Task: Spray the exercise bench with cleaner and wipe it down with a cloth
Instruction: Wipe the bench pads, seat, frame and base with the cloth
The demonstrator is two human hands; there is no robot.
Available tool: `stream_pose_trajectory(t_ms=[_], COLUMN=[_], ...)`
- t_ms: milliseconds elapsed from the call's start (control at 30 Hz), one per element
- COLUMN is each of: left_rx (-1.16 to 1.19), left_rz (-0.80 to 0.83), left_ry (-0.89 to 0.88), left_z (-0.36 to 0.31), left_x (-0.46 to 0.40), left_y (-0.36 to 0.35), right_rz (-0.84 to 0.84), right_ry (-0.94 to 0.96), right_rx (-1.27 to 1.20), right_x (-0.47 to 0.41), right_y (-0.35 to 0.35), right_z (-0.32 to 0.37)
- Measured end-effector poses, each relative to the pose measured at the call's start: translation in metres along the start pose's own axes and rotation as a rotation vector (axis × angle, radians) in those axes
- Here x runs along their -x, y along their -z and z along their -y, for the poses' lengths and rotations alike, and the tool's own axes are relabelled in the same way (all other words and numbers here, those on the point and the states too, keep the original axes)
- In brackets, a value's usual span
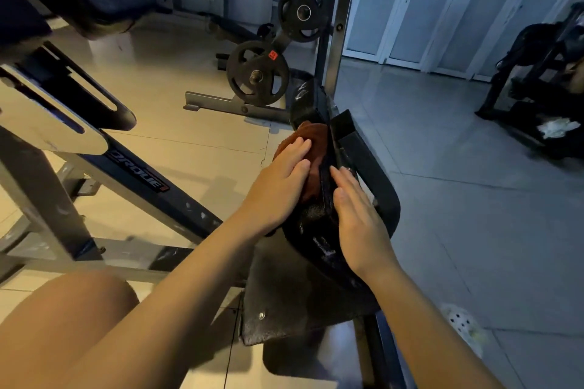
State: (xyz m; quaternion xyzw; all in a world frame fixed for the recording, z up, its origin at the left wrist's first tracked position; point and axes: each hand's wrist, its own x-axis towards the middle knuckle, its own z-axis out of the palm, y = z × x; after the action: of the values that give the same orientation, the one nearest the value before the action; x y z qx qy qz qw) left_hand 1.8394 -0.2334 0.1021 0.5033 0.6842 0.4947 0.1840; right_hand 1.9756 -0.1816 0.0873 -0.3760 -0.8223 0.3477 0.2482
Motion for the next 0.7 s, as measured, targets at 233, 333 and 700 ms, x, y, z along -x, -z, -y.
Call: stream_pose_trajectory(t_ms=[233,333,700], left_rx=[0.053,-0.037,-0.203], left_rz=[-0.381,-0.505,-1.067], left_ry=[-0.131,-0.181,-0.081], left_z=[0.005,0.007,-0.002], left_x=[0.088,0.095,0.064], left_y=[-0.046,-0.065,-0.13], right_rz=[0.087,0.14,0.113], right_ry=[0.028,0.073,0.536], right_rx=[-0.033,-0.037,0.123], right_x=[-0.002,-0.001,-0.027], right_y=[0.002,0.007,0.04], right_z=[-0.005,-0.009,-0.047])
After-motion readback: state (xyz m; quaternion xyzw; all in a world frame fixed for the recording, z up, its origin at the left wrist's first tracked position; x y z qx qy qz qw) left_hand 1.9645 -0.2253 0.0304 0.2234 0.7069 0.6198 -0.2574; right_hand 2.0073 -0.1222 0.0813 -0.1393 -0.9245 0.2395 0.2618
